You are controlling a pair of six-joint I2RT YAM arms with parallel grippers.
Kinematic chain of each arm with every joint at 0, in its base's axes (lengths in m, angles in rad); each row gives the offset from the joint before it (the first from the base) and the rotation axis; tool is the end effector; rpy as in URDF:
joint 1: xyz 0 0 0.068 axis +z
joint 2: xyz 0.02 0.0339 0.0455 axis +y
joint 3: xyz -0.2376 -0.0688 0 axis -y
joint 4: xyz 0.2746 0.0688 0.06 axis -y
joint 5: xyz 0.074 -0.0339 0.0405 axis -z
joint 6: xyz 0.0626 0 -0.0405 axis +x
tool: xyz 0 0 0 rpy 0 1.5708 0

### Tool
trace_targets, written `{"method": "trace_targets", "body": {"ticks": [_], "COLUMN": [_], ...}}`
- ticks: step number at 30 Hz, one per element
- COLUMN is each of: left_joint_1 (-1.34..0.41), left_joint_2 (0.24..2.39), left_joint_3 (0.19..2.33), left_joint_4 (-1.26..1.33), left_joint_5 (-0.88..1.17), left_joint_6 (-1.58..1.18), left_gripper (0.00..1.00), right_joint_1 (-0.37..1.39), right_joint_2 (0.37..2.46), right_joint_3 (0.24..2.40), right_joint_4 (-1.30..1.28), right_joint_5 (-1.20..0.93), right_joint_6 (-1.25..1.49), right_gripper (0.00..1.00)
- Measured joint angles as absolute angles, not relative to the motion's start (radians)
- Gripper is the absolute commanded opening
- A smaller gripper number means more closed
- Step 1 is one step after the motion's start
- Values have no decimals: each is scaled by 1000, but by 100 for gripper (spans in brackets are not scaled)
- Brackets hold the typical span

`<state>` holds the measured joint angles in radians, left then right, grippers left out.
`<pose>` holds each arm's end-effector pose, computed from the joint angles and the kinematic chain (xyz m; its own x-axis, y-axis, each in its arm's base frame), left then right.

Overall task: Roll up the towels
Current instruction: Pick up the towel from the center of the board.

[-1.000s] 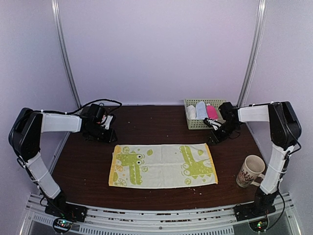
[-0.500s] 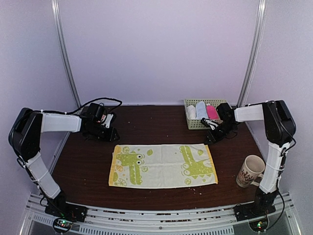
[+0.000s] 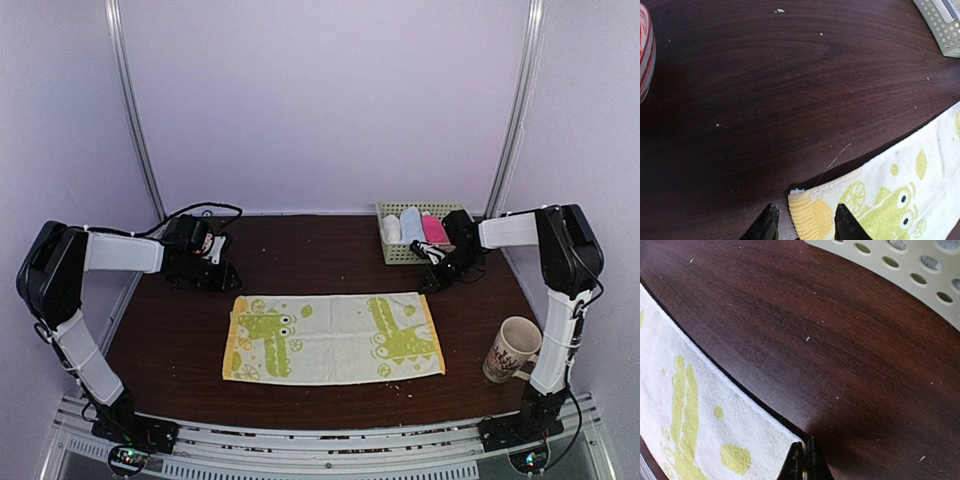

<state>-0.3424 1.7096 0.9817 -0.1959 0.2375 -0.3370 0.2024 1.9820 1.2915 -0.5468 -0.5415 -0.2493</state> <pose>0.3521 -0.1411 0.1033 -0.8614 -0.0341 -0.5068 0.1855 0.9077 -0.3765 0.3919 0.1134 0.0820 -0.8137 -0.3828 -0.4374 -0.5555 0.7338 0.3912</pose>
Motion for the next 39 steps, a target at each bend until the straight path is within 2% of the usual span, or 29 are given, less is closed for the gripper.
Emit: {"method": "trace_targets", "body": {"ticks": [15, 22, 29, 39], "left_joint_1": [-292, -291, -289, -289], "left_joint_2": [1803, 1840, 1859, 1792], "left_joint_3": [923, 924, 925, 890], "left_joint_4": [-76, -30, -20, 26], "left_joint_5": [369, 445, 490, 468], "left_joint_6": [-428, -437, -447, -466], "left_gripper": [37, 23, 0, 0], "right_joint_1": [200, 199, 199, 188], "right_joint_2": [1949, 1949, 1949, 1948], "right_joint_3": [1305, 1305, 1305, 1305], "right_joint_4": [-537, -537, -538, -530], "right_joint_5": [-545, -548, -553, -553], "right_joint_6": [-258, -260, -262, -260], "right_gripper": [0, 0, 0, 0]}}
